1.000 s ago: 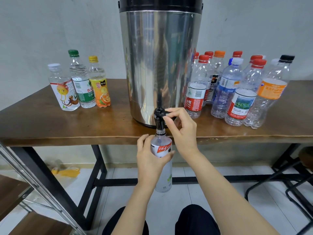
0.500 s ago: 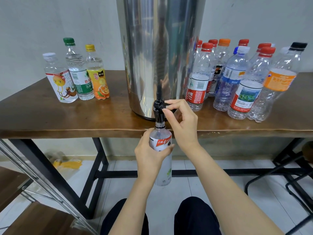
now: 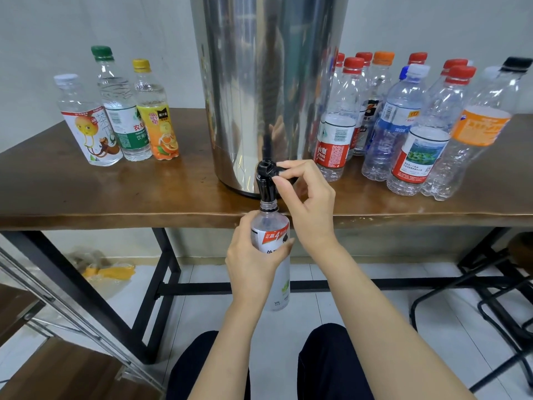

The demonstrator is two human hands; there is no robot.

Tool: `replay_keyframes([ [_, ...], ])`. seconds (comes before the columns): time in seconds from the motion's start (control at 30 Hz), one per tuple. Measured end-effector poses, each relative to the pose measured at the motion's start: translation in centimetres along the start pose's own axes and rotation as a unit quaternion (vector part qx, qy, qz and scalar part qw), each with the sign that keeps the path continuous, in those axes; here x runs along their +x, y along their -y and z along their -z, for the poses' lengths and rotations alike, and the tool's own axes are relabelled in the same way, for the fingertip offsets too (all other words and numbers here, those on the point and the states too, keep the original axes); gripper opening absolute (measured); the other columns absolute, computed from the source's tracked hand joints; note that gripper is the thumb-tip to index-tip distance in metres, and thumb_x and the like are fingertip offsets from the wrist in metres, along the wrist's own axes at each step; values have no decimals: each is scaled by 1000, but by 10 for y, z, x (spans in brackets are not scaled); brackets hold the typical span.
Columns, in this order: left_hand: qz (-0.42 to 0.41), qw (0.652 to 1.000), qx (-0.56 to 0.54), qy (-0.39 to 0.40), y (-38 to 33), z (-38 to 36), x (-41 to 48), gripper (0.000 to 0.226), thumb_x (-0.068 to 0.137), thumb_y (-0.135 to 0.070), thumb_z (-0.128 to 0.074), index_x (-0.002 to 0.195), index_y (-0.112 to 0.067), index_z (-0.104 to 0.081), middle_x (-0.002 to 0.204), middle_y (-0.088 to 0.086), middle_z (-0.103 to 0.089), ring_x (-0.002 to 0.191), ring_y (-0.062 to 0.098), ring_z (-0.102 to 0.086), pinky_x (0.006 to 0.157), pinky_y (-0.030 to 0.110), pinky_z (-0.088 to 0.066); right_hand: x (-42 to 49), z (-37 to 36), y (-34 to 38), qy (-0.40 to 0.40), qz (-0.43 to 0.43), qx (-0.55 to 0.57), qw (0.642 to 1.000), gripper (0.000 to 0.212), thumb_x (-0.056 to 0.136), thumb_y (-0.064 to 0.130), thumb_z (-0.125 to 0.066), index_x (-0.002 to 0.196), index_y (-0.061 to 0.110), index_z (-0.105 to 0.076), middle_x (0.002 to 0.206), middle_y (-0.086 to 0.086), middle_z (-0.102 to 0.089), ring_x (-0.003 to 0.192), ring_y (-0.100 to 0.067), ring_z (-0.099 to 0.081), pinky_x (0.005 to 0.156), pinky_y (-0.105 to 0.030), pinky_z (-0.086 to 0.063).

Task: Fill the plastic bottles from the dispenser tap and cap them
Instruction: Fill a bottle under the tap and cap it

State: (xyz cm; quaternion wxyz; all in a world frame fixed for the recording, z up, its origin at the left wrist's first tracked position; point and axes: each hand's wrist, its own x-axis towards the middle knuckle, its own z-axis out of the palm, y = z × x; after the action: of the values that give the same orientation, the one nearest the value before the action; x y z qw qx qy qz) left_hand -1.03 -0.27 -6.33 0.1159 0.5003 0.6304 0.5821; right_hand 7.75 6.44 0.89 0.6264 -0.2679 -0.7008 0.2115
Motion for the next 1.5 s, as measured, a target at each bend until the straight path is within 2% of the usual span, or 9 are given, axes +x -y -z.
replay_keyframes([
  [0.2,-3,1000,-17,4,4,0,0,70,67,-34,-90,121,-39,-47,115,-17,-54,101,-14,-51,76,0,-41,1,1,3,0,-3,10,1000,9,91,21,-63,88,12,-63,102,0,-66,97,-2,-60,81,-15,-43],
  [0.33,1,1000,-25,-1,5,-1,1,72,64,-34,-91,119,-43,-46,111,-23,-52,102,-7,-54,77,8,-45,1,2,2,9,0,6,1000,13,90,21,-63,88,8,-64,103,-3,-67,96,-3,-61,79,-14,-42],
  [0.43,3,999,-32,-8,7,-1,2,74,62,-34,-92,119,-43,-46,111,-27,-53,104,-7,-54,77,6,-46,1,3,2,11,3,5,1000,14,90,21,-63,87,8,-65,102,-4,-68,93,-5,-61,74,-14,-42],
  [0.57,18,999,-40,-12,9,-1,2,77,59,-36,-94,120,-39,-47,115,-22,-57,102,3,-61,78,18,-54,4,5,6,19,3,6,1000,10,89,21,-64,86,11,-65,103,-3,-68,80,-12,-60,65,-16,-42],
  [0.7,13,999,-36,-14,10,0,2,76,59,-36,-94,118,-41,-47,116,-21,-57,100,9,-63,77,27,-57,5,8,8,34,-4,6,999,6,89,21,-66,87,15,-65,105,0,-68,67,-14,-54,63,-15,-40],
  [1.03,12,999,-36,-10,10,1,3,77,58,-38,-94,121,-35,-49,119,-15,-56,105,8,-60,79,22,-55,7,13,11,48,-6,5,999,4,88,20,-67,87,20,-63,104,4,-67,60,-6,-47,60,-16,-40],
  [1.17,18,999,-38,-7,10,1,3,77,58,-39,-94,122,-34,-50,119,-15,-56,105,8,-60,78,18,-54,7,13,11,47,-7,2,999,4,88,22,-67,86,21,-63,104,6,-67,60,-8,-48,59,-17,-40],
  [1.33,24,999,-44,-17,8,0,3,76,57,-38,-95,119,-34,-52,117,-17,-57,102,7,-62,77,25,-56,7,13,10,45,-16,9,999,6,88,24,-67,84,21,-64,104,5,-68,59,-7,-45,58,-19,-39],
  [1.5,29,999,-43,-14,7,0,3,75,57,-38,-94,119,-35,-52,115,-19,-57,102,4,-61,78,22,-55,7,13,10,48,-16,5,999,6,88,23,-68,85,19,-64,105,5,-68,60,-5,-46,59,-16,-39],
])
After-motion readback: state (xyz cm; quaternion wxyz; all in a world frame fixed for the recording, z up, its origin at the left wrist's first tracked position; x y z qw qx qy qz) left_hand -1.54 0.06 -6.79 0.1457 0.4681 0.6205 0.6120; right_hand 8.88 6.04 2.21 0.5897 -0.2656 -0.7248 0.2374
